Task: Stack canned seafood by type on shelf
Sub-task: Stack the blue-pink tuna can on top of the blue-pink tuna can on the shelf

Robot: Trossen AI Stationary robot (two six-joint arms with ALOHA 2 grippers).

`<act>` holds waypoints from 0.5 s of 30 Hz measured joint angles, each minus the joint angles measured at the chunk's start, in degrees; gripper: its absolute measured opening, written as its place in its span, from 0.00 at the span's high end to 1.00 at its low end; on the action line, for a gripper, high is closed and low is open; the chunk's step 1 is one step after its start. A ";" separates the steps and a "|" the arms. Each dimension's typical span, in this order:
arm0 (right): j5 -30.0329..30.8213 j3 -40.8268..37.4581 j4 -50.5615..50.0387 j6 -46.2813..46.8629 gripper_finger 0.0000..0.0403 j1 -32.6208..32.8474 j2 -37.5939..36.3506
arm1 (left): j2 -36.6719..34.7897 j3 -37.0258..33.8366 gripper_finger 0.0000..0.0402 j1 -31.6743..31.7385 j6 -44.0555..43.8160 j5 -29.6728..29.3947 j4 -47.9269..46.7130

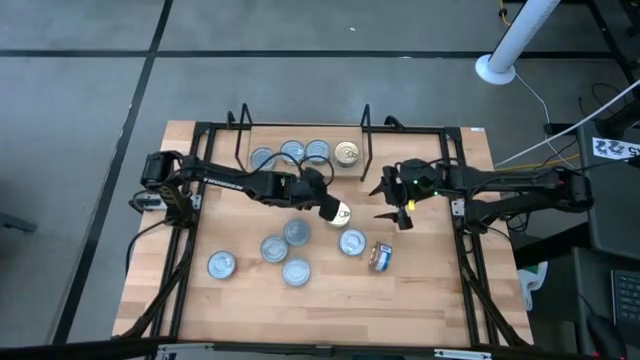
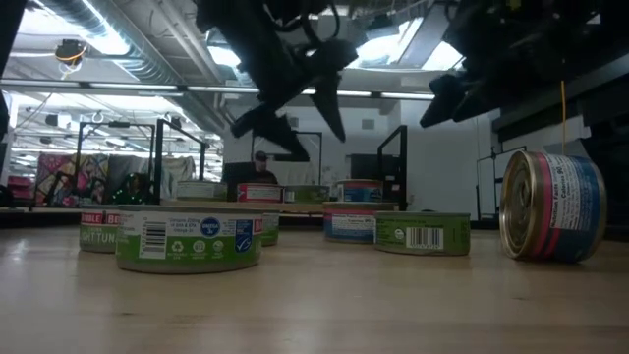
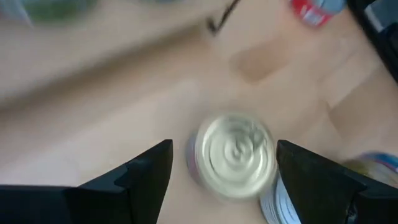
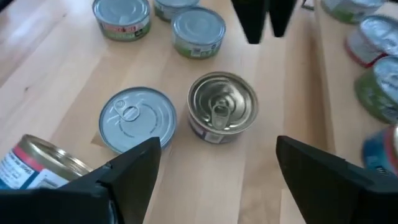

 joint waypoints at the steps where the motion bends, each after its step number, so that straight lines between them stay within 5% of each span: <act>1: -0.03 -0.04 0.30 -0.29 0.20 0.00 0.78 | 0.09 -0.60 0.30 0.05 -1.50 1.34 0.28; 15: -0.49 -0.05 8.53 -7.86 0.20 0.00 10.16 | 0.12 -6.83 0.30 0.17 -14.31 4.41 7.05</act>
